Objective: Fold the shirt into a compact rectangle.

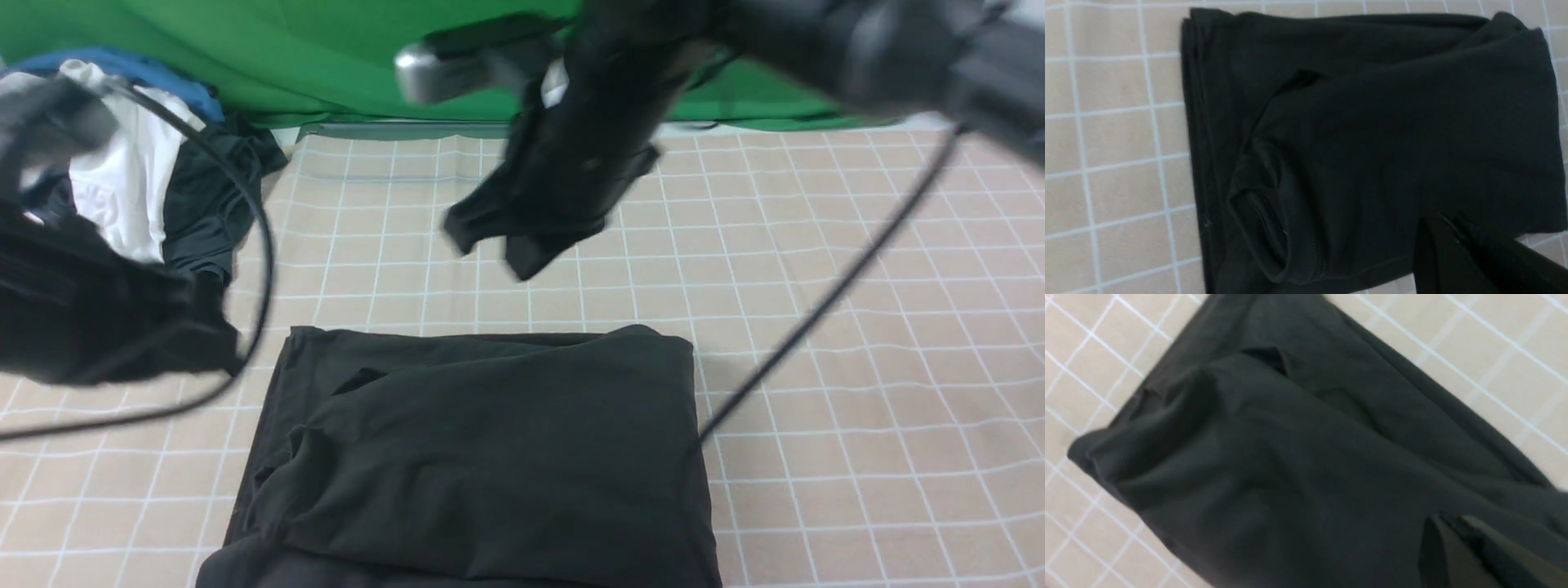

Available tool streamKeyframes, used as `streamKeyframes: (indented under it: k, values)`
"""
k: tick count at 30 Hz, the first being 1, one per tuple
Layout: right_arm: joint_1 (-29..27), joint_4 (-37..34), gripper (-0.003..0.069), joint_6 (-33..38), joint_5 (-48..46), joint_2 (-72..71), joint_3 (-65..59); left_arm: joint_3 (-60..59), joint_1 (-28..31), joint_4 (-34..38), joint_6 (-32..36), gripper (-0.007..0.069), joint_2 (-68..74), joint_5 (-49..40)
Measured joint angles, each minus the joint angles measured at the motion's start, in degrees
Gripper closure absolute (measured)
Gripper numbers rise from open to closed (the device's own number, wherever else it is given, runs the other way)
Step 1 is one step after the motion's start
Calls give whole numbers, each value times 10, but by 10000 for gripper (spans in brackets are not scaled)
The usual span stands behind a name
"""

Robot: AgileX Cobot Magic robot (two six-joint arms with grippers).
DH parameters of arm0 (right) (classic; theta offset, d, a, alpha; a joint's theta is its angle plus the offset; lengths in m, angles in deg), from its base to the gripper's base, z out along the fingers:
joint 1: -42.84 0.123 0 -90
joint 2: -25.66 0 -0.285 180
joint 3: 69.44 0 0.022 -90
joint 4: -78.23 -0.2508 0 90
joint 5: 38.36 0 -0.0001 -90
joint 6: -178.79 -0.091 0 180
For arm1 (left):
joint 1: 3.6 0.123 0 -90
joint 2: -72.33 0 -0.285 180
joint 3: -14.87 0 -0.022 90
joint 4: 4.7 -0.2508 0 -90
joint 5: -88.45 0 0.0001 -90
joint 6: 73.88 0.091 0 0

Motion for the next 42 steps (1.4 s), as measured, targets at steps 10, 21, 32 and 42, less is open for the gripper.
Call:
streamKeyframes:
  k: [10, 21, 32, 42]
  values:
    - [-21, -1, 621, 6, 8, -92, -227, -90, -87, -39, -43, 606, 159, 100]
    - [-18, -43, 621, 31, 93, -92, -375, -153, -89, -84, -103, 606, 189, 116]
    - [13, -90, 621, 56, 129, -85, -376, -57, -90, -58, -103, 606, 155, 108]
    - [12, -40, 621, 17, 149, -44, -445, -130, -94, -101, -123, 606, 225, 129]
